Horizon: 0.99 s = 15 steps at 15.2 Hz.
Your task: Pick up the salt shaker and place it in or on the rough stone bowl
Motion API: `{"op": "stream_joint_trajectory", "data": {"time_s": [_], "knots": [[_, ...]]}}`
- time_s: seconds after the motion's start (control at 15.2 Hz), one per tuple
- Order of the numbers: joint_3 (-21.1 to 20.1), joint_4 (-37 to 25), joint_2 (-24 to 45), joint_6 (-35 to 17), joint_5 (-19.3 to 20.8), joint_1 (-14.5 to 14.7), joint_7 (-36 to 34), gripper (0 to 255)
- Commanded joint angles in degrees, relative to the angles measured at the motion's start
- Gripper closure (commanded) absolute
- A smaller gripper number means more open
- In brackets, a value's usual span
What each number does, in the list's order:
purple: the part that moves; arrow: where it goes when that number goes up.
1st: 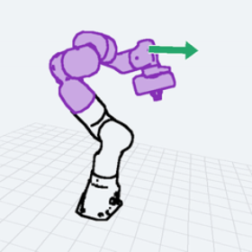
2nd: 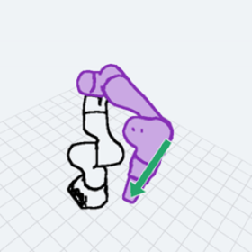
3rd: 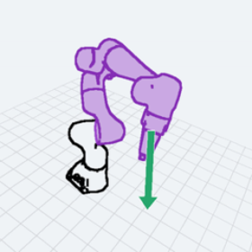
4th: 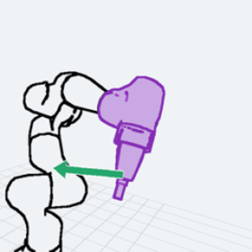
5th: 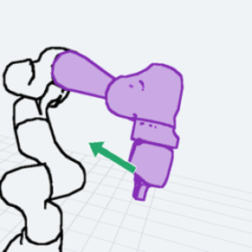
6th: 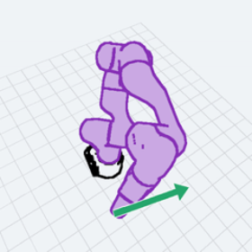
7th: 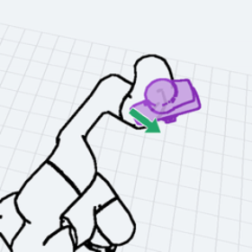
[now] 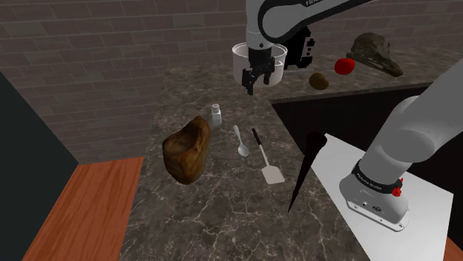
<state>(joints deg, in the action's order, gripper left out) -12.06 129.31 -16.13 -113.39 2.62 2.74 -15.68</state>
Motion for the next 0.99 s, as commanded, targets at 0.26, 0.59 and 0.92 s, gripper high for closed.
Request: {"op": "stream_joint_trajectory", "data": {"time_s": [0.26, 0.59, 0.92], "knots": [[-2.98, -8.93, 12.53, -3.86, 3.26, 0.61, -5.91, 0], [-4.24, -18.33, 23.61, -5.37, 7.33, 2.05, -10.74, 0], [-4.24, -26.25, 32.23, -5.88, 10.53, 3.9, -13.84, 0]]}}
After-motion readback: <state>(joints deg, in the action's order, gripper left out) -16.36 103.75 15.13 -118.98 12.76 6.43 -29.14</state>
